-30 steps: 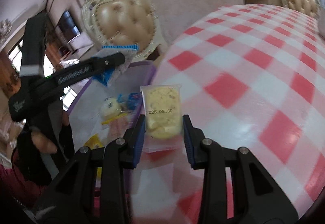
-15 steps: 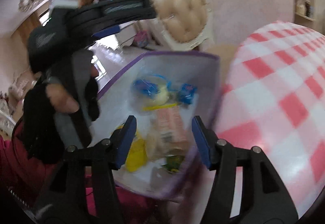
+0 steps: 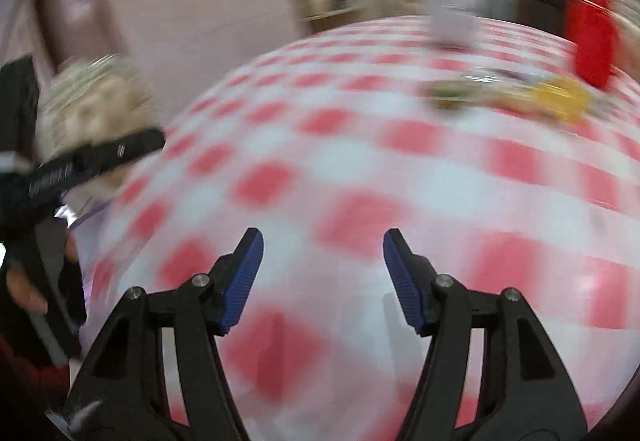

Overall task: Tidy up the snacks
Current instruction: 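Grasp the green-and-yellow snack packet with the left gripper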

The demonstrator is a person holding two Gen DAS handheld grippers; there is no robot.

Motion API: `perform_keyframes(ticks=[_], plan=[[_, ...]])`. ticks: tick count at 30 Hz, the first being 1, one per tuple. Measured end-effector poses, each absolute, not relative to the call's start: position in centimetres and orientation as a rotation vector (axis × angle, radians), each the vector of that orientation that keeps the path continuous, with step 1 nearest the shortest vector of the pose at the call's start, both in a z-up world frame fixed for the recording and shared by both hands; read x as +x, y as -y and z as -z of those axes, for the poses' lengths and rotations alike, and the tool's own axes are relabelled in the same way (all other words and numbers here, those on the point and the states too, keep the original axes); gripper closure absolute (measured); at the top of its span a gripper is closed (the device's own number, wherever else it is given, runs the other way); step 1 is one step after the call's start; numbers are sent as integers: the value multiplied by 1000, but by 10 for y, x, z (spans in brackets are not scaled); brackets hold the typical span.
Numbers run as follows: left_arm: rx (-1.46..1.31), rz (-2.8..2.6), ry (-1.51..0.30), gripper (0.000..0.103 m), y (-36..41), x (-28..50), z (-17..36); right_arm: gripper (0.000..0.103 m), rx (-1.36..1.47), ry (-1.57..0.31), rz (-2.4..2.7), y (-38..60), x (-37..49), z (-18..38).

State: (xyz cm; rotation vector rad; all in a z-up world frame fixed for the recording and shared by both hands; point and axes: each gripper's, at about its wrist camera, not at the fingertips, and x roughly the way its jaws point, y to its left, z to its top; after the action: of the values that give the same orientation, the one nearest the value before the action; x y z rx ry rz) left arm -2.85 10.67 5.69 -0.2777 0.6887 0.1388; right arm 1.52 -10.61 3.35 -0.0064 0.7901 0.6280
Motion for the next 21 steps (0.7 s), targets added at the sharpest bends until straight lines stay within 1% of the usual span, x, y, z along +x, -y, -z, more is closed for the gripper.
perform_keyframes(ticks=[4,7,10,13,17,21], plan=[[-221,-26,-742,18,-58,59,-39,36,109,-765,-453,175,56,-38],[-66,48,-777,18,-23,117,-29,36,163,-772,-366,215,75,-36],[49,123,-819,18,-6,157,-17,36,179,-797,-340,230,83,-33],[119,208,-857,18,6,182,-9,36,221,-814,-346,238,90,-33],[244,268,-847,18,16,209,-6,36,278,-844,-384,243,88,-27],[175,414,-909,18,3,231,0,36,259,-841,-384,240,87,-24]])
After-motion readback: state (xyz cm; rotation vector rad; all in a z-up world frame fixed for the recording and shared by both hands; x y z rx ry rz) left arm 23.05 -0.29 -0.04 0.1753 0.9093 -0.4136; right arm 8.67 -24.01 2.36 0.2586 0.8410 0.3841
